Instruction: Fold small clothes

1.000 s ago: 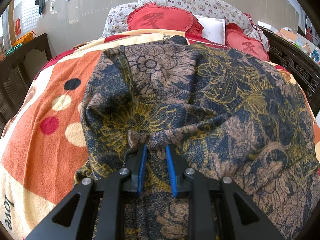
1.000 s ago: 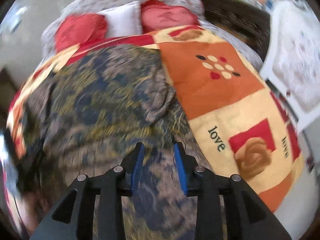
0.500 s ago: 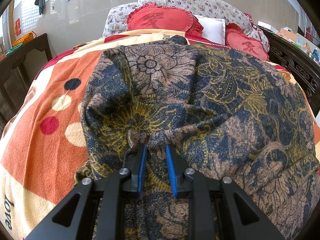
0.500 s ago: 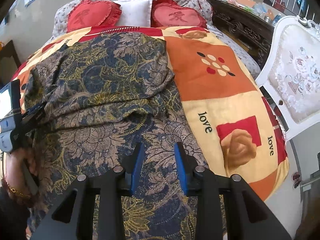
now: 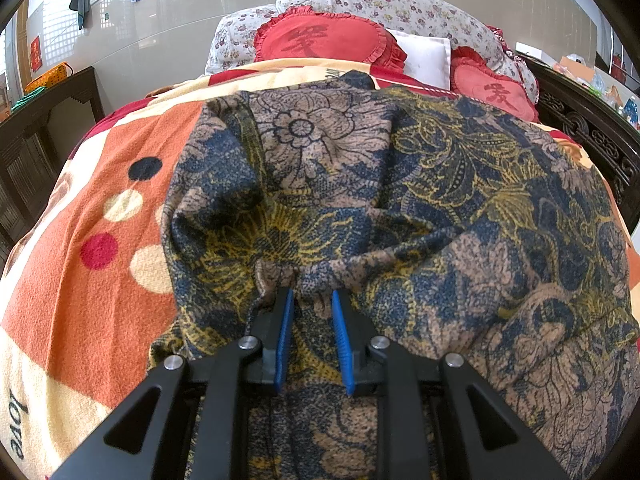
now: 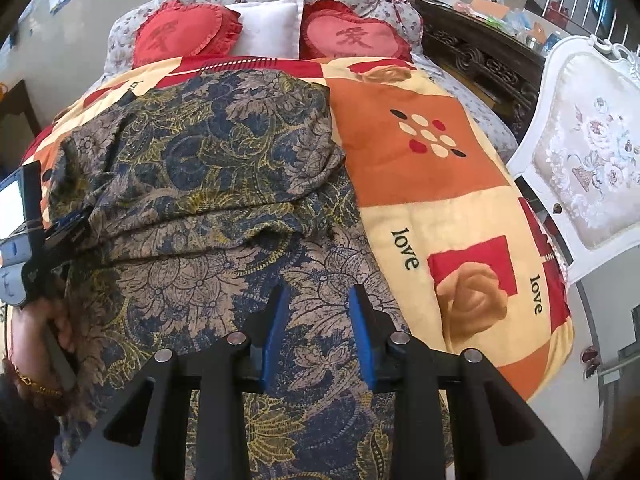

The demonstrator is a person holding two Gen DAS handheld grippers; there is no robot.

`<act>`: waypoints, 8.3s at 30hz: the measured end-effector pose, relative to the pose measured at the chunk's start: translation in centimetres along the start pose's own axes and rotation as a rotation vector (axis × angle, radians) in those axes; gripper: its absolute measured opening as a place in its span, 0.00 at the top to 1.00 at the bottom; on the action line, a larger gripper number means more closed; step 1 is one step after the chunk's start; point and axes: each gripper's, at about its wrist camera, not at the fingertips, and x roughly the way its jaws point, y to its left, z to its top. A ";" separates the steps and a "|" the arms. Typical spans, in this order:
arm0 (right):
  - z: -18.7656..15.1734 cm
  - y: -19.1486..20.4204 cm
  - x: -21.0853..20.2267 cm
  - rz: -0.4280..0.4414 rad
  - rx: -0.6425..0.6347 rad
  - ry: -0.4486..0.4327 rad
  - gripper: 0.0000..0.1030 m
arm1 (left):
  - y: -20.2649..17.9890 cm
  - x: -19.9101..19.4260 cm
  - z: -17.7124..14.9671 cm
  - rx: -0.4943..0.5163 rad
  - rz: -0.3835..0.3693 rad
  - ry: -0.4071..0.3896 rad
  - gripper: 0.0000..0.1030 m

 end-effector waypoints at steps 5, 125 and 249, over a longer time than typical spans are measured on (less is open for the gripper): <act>0.2 0.0 -0.3 -0.004 -0.001 -0.009 0.52 | 0.1 0.0 0.0 0.001 0.001 0.000 0.79; -8.3 -1.2 6.5 0.278 -0.275 -0.158 0.18 | -2.6 -6.6 -8.5 -0.040 0.031 0.095 0.00; 13.1 -12.5 9.2 0.637 0.185 -0.203 0.66 | 13.0 -3.0 10.9 -0.158 -0.178 -0.007 0.24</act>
